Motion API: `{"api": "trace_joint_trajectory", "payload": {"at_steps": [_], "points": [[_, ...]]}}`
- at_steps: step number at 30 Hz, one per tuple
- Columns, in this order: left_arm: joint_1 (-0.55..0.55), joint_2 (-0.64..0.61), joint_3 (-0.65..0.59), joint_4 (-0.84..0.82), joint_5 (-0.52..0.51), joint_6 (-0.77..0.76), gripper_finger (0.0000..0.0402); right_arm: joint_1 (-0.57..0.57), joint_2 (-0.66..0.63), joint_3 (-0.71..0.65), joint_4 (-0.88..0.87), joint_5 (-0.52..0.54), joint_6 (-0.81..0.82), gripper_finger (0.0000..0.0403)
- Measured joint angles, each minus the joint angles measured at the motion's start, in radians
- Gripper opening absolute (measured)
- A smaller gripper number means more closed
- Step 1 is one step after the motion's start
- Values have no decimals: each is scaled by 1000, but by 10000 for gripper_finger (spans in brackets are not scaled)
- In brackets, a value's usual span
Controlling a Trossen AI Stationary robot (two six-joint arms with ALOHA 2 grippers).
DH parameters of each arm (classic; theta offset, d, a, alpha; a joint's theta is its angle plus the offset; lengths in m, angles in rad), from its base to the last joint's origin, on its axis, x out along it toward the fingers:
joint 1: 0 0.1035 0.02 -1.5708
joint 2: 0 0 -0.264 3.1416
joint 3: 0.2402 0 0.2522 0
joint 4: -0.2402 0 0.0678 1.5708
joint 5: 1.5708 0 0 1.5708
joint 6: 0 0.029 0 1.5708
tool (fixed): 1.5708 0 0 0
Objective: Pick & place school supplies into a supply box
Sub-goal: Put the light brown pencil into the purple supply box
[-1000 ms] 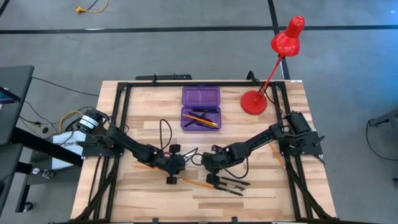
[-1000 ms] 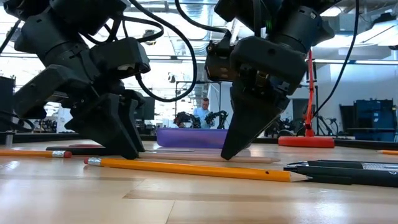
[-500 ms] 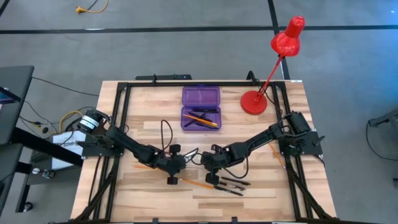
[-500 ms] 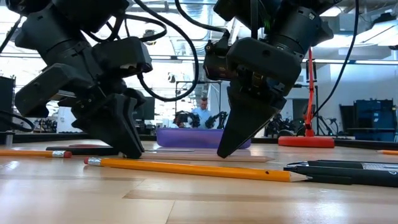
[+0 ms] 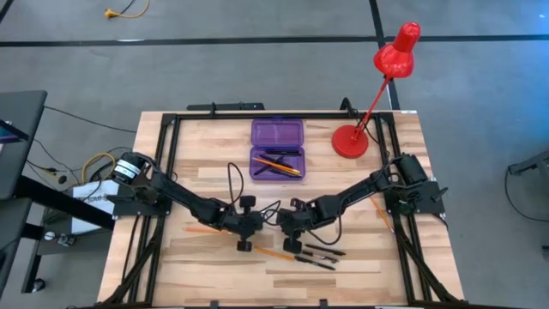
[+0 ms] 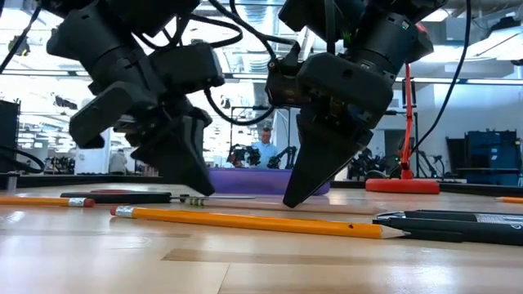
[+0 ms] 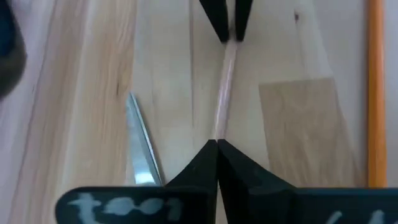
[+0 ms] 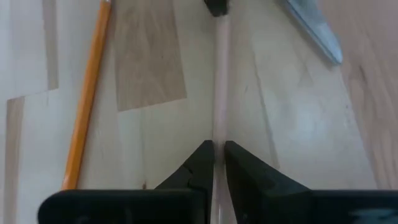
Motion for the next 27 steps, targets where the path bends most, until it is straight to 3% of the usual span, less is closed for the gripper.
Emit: {"api": "trace_joint_trajectory", "payload": {"at_steps": [8, 12, 18, 27], "points": [[-1, -3, 37, 2, 19, 34, 2, 0, 0, 0, 1, 2, 0, 29], [-2, -5, 48, -97, -19, 34, 2, 0, 0, 1, -17, 0, 0, 28], [-2, -8, 46, -244, 43, 29, 1, 1, -3, 3, -38, -1, 0, 6], [-1, -11, 34, -235, 82, 47, 0, 0, -3, 3, -34, -1, 0, 5]]}}
